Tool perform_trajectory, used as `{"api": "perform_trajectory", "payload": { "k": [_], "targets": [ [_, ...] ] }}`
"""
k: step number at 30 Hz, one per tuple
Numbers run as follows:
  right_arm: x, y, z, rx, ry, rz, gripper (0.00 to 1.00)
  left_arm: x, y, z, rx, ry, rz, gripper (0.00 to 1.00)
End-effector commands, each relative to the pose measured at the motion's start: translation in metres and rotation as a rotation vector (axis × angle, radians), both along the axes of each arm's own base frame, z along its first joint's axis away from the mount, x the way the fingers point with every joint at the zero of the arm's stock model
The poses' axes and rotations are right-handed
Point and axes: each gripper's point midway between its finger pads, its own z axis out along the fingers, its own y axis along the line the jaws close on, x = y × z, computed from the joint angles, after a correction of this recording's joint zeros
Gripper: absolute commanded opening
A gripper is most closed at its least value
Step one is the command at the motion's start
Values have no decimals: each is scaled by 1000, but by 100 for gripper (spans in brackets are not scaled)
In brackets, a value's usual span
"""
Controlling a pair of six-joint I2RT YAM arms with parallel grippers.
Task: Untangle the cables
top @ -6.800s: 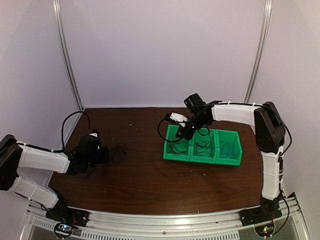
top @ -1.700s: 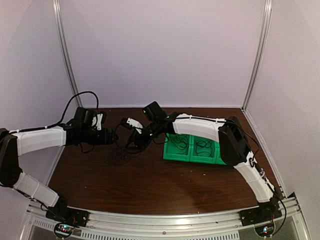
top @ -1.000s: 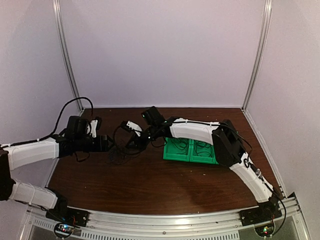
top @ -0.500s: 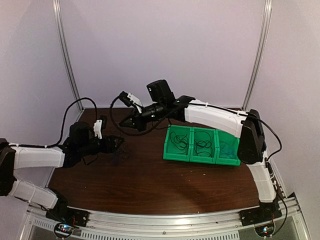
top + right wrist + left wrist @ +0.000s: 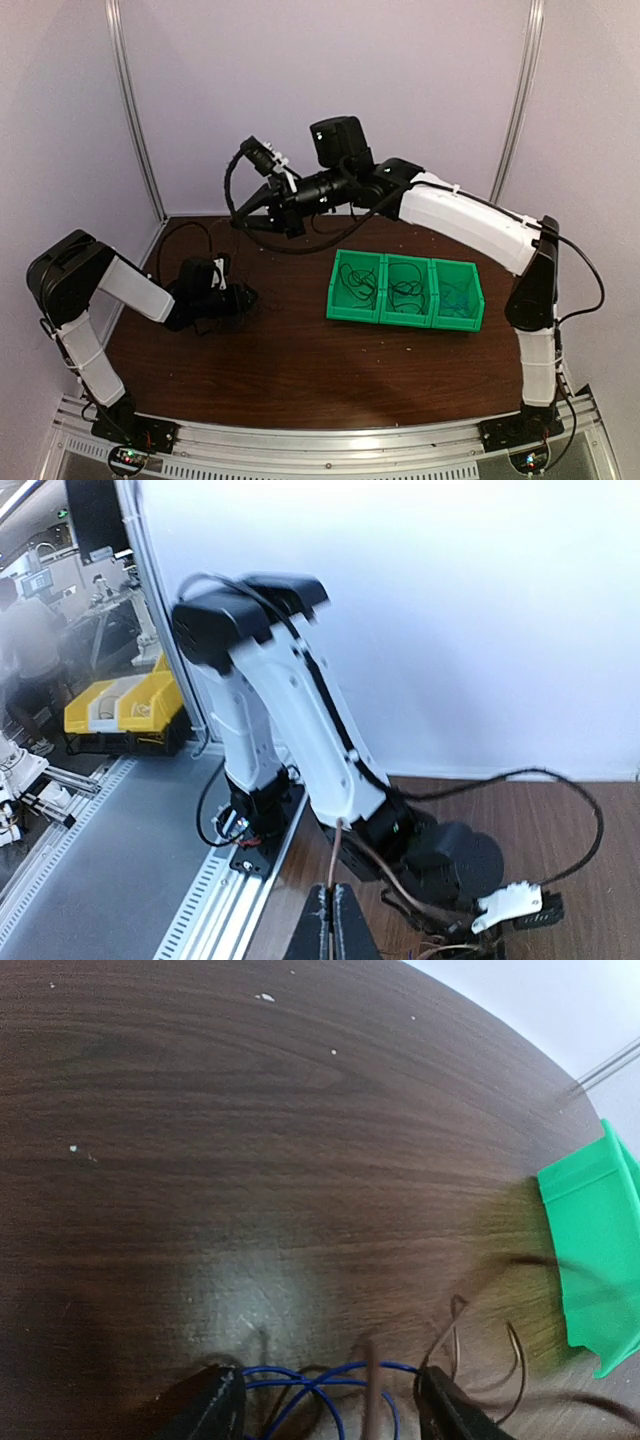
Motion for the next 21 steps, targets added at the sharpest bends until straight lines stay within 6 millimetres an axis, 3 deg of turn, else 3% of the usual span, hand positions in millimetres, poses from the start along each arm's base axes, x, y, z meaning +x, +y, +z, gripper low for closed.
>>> {"api": "perform_trajectory", "payload": {
  "k": [1,8,16,21],
  "targets": [
    [-25,-46,100,172,-116,75,0,7,6,-1,-14,-6,66,60],
    [19,-111,154,243,-222,-73,0,1,23,-22,77,44,118,59],
    [64,-204,212,327,-293,-252,0,-15,39,-42,146,110,145,59],
    [76,-234,229,354,-315,-320,0,-21,42,-43,151,121,148,59]
  ]
}}
